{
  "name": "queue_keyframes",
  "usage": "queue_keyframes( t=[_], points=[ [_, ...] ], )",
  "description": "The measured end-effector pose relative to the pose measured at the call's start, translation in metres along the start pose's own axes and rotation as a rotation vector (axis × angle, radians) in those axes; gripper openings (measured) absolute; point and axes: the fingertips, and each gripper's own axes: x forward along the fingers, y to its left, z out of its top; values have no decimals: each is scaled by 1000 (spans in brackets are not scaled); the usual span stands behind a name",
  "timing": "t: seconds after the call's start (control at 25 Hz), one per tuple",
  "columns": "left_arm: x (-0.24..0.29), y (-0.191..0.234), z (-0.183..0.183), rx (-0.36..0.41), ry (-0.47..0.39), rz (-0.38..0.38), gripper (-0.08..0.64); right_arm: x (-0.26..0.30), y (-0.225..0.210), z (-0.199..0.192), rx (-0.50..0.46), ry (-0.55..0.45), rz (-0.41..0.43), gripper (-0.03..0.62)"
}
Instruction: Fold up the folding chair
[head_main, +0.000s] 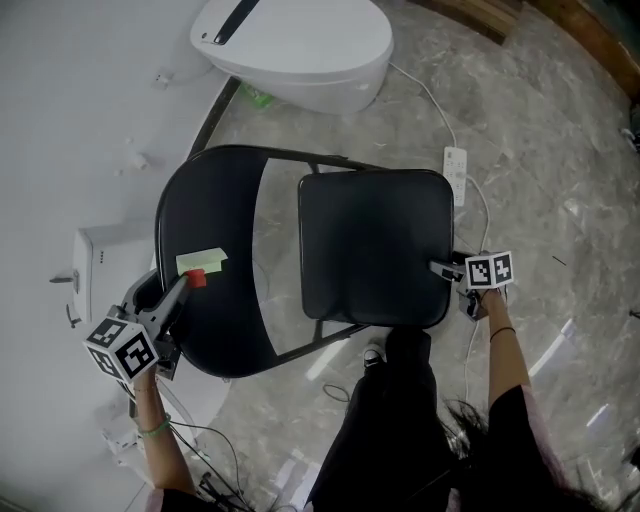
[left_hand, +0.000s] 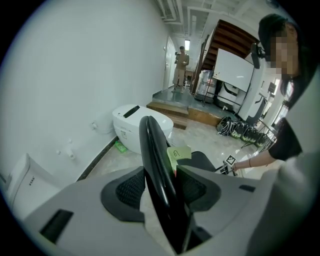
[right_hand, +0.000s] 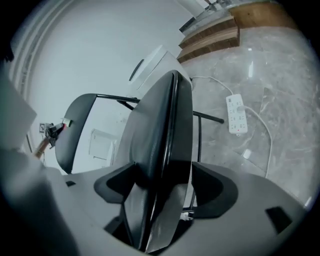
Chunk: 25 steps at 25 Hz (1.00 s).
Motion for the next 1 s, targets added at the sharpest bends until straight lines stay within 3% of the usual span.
queue_keyframes(
  t=[0.16,0.44,0.64,0.8,1.0],
  points=[
    [3,-11,6,-8,2,-41,179,-4,-1,3,47,-37,119,333],
    [-3,-6,-2,-52,14,-64,179,0,7,-1,110,-57,72,331],
    [2,-14,4,-52,2,-117,179,-9,7,-16,170,-77,42,331],
    [0,-23,16,-50,15,-115,178,-23,20,-29,213,-106,38,330],
    [-18,-29,33,-156,-37,-161,168,-43,53,-8,201,-165,64,304]
  ],
)
